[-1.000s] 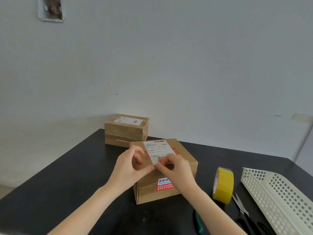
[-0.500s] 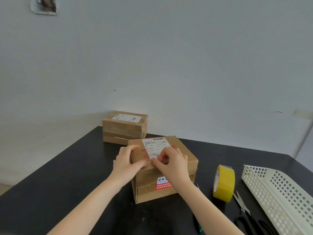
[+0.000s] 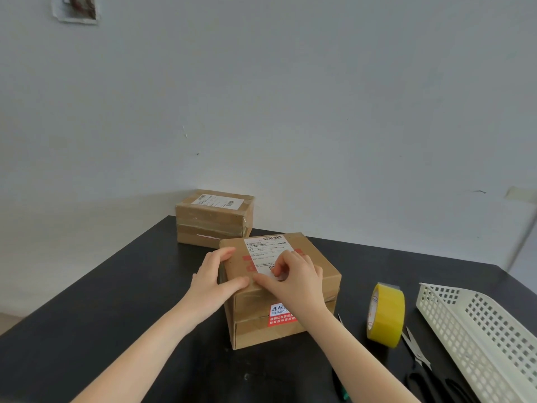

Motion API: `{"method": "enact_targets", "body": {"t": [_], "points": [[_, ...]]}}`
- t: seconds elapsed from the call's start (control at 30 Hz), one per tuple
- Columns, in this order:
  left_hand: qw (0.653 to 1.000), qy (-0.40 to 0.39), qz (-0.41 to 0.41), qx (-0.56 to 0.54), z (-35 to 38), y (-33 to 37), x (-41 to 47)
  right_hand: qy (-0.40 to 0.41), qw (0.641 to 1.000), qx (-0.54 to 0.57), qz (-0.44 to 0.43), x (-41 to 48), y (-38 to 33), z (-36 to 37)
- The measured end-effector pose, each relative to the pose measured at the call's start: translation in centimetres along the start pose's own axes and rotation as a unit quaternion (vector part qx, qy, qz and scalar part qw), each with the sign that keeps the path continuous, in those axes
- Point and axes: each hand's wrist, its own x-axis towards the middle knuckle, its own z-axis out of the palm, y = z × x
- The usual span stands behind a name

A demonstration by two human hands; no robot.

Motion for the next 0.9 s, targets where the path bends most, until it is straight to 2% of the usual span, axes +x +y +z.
{"method": "enact_targets", "body": {"t": [0.23, 0.33, 0.4, 0.5, 0.57, 0.7, 0.77, 0.9], "points": [[1.0, -0.002, 0.0, 0.006, 0.2, 0.2, 0.0, -0.007, 0.999, -0.023, 0.026, 0.4, -0.8, 0.0], [0.999, 0.02, 0.003, 0.043, 0.0, 0.9, 0.5, -0.084, 0.992, 0.085, 0.047, 0.3, -0.5, -2.0], [0.995, 0.049, 0.012, 0.081, -0.1, 1.6, 1.1, -0.096, 0.983, 0.149, 0.049, -0.2, -0.1, -3.9], [0.98, 0.096, 0.085, 0.152, 0.7, 3.1, 1.7, -0.024, 0.985, 0.166, 0.048, -1.2, 1.5, -6.3], [0.969, 0.113, 0.136, 0.173, 1.8, 4.5, 1.9, 0.03, 0.989, 0.139, 0.044, -1.6, 3.3, -7.6], [0.958, 0.086, 0.198, 0.189, 5.1, 7.7, 2.3, 0.137, 0.988, 0.041, 0.061, -2.1, 8.0, -10.0], [0.964, 0.057, 0.207, 0.159, 7.5, 9.2, 2.8, 0.153, 0.983, 0.027, 0.096, -2.6, 10.0, -11.1], [0.963, -0.02, 0.224, 0.148, 12.3, 11.9, 4.1, 0.104, 0.98, 0.022, 0.169, -3.5, 13.2, -12.4]]}}
